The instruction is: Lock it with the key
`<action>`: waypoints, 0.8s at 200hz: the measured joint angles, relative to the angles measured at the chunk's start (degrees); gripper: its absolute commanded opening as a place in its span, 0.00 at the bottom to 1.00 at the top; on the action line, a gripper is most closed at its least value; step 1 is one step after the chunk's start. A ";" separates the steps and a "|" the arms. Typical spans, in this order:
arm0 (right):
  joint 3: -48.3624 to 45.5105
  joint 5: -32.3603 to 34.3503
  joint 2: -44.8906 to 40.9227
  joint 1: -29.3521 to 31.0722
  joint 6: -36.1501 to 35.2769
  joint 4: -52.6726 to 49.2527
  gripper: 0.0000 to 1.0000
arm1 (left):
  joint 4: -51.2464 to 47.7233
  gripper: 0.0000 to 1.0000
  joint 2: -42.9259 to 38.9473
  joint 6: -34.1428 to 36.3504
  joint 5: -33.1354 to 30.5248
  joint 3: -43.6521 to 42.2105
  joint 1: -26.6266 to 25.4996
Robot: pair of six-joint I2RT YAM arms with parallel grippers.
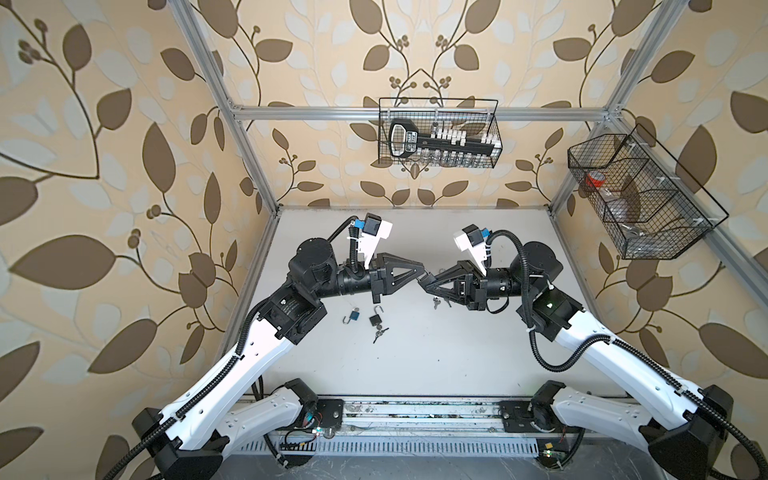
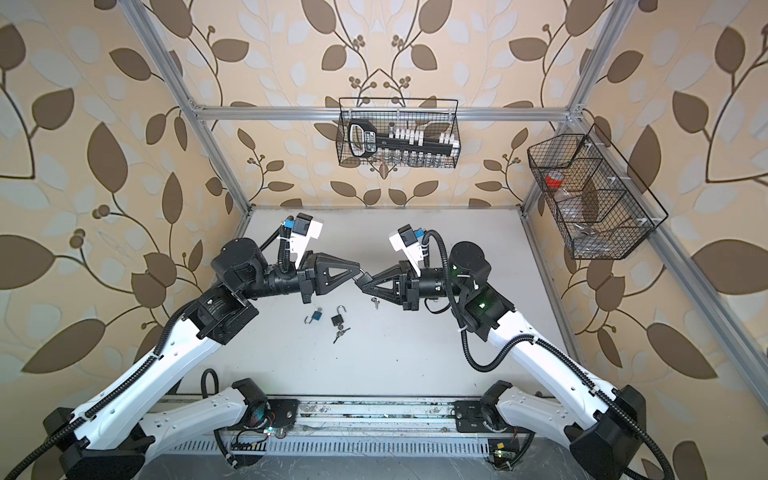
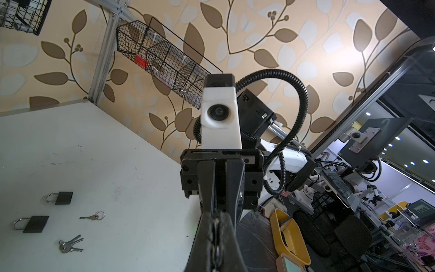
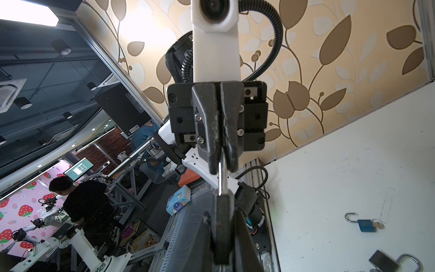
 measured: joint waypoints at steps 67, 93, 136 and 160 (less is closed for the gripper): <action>-0.11 -0.44 -0.35 -0.07 -0.42 0.37 0.00 | 4.98 0.00 -0.92 -0.68 -4.42 -3.08 -3.21; 0.37 -1.70 -0.11 -0.17 -1.07 0.46 0.00 | 6.99 0.00 -0.92 -0.90 -5.95 -4.04 -5.05; 1.97 -2.49 0.13 -0.39 -3.02 -0.48 0.00 | 8.31 0.00 -0.94 0.83 -7.63 -4.04 -6.19; 2.10 -2.32 0.02 -0.39 -5.55 -2.27 0.00 | 6.08 0.00 -1.60 2.38 -9.90 -3.54 -6.95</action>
